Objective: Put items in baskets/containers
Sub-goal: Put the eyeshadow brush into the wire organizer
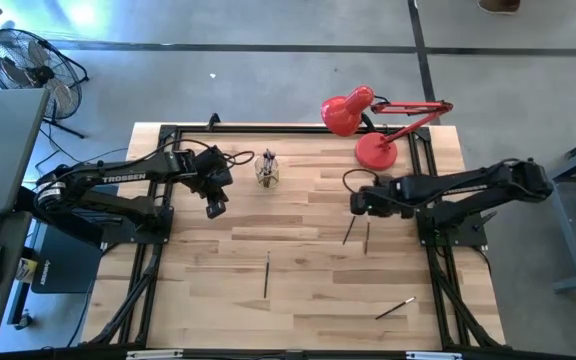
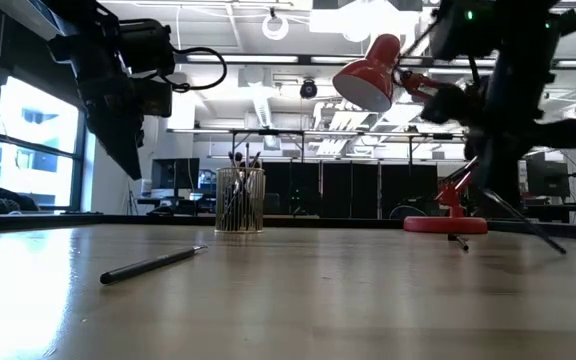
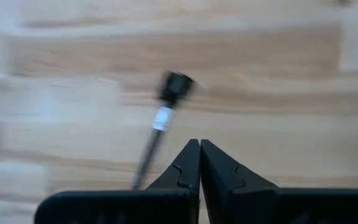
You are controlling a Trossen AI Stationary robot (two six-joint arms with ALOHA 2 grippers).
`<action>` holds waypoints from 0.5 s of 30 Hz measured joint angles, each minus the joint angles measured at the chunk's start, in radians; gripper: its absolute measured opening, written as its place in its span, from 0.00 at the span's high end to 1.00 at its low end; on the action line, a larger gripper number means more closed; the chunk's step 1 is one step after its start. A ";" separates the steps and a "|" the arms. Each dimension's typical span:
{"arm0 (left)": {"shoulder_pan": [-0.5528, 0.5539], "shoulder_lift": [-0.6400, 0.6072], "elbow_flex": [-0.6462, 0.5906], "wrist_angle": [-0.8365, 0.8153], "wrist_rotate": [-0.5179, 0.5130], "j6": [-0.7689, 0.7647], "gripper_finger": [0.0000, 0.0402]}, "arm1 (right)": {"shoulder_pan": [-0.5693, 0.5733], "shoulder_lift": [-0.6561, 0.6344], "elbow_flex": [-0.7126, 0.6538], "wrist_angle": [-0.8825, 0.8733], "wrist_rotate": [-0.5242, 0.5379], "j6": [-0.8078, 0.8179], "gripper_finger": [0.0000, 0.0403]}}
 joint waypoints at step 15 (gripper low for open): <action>0.000 0.000 0.000 0.005 0.000 -0.034 1.00 | 0.075 -0.002 0.231 0.140 0.359 -0.333 1.00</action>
